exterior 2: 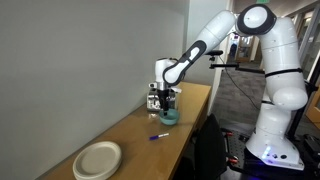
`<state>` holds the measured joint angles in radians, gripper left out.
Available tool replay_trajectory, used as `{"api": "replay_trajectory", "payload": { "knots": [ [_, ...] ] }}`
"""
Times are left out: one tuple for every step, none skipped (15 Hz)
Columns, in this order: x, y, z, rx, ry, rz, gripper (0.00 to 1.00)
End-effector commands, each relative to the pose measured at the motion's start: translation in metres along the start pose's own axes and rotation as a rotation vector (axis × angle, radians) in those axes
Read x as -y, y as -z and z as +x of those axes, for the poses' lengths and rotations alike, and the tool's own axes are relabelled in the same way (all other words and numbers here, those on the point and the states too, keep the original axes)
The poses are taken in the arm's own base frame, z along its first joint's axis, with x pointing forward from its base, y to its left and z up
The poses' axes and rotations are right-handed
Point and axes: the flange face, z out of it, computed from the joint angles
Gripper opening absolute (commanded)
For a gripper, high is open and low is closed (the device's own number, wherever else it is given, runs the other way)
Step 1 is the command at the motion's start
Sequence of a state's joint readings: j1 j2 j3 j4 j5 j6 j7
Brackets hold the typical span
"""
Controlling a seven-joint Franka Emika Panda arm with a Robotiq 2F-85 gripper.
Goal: Remove the marker from the bowl and put it on the table
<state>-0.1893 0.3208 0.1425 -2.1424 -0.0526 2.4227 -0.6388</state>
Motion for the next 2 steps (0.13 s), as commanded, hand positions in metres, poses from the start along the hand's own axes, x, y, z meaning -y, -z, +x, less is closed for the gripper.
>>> {"api": "replay_trajectory", "payload": {
  "knots": [
    [0.0044,0.0299,-0.0164,0.012,0.005,0.028,1.00],
    [0.0036,0.0367,-0.0194,0.013,0.016,0.032,1.00]
  ]
}}
